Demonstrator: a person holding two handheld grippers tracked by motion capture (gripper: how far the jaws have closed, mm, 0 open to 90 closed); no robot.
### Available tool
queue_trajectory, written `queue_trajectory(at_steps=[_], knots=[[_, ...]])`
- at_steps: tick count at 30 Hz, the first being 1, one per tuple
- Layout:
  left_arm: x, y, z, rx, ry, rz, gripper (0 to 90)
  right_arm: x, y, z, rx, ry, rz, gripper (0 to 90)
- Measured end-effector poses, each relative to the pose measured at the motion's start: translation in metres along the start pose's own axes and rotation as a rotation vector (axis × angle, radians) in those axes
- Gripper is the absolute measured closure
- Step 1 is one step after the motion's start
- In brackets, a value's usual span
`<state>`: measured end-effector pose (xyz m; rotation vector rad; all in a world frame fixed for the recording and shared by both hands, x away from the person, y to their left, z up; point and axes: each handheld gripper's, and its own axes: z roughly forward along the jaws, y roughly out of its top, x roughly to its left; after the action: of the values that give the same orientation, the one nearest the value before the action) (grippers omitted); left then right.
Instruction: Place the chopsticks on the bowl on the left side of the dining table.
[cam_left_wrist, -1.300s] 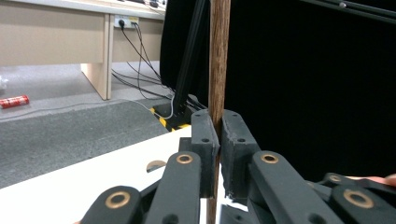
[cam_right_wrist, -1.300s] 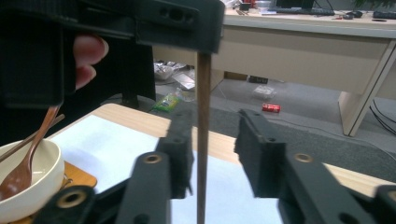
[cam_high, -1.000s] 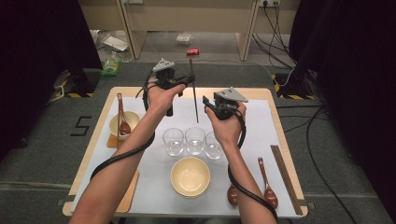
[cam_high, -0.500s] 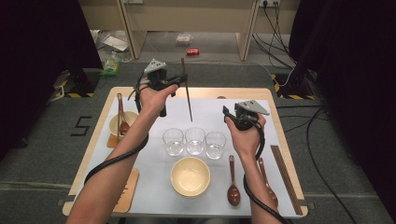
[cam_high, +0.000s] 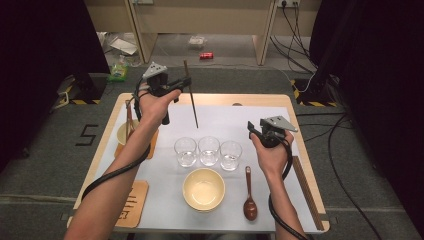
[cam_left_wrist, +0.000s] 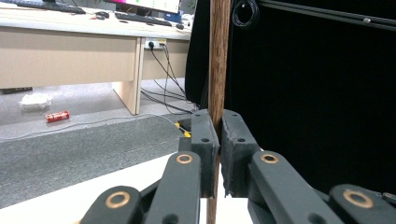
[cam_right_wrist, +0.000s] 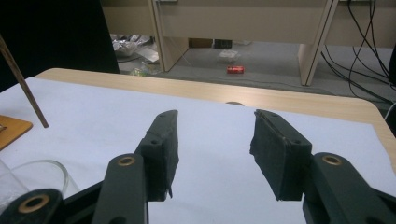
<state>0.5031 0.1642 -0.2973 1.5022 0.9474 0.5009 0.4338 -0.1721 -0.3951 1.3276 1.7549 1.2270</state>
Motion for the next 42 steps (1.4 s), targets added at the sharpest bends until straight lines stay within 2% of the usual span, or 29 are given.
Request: queue_trajectory(at_steps=[12,17,22,27,42], knots=[[0.006,0.002,-0.007,-0.013,0.014,0.021,84.4,-0.025,-0.025,-0.013,-0.023,-0.023,-0.012,52.6],[0.006,0.001,-0.011,-0.012,0.029,0.031,84.4,-0.035,-0.040,-0.017,-0.019,-0.031,0.003,53.0],[0.011,-0.003,-0.019,-0.005,0.053,0.037,84.5,-0.042,-0.055,-0.025,-0.046,-0.040,0.015,54.1],[0.014,-0.006,-0.026,-0.011,0.060,0.028,84.4,-0.044,-0.065,-0.030,-0.039,-0.048,0.019,54.2],[0.022,-0.007,-0.048,-0.027,0.095,0.023,84.4,-0.045,-0.076,-0.043,-0.048,-0.077,0.020,54.1]])
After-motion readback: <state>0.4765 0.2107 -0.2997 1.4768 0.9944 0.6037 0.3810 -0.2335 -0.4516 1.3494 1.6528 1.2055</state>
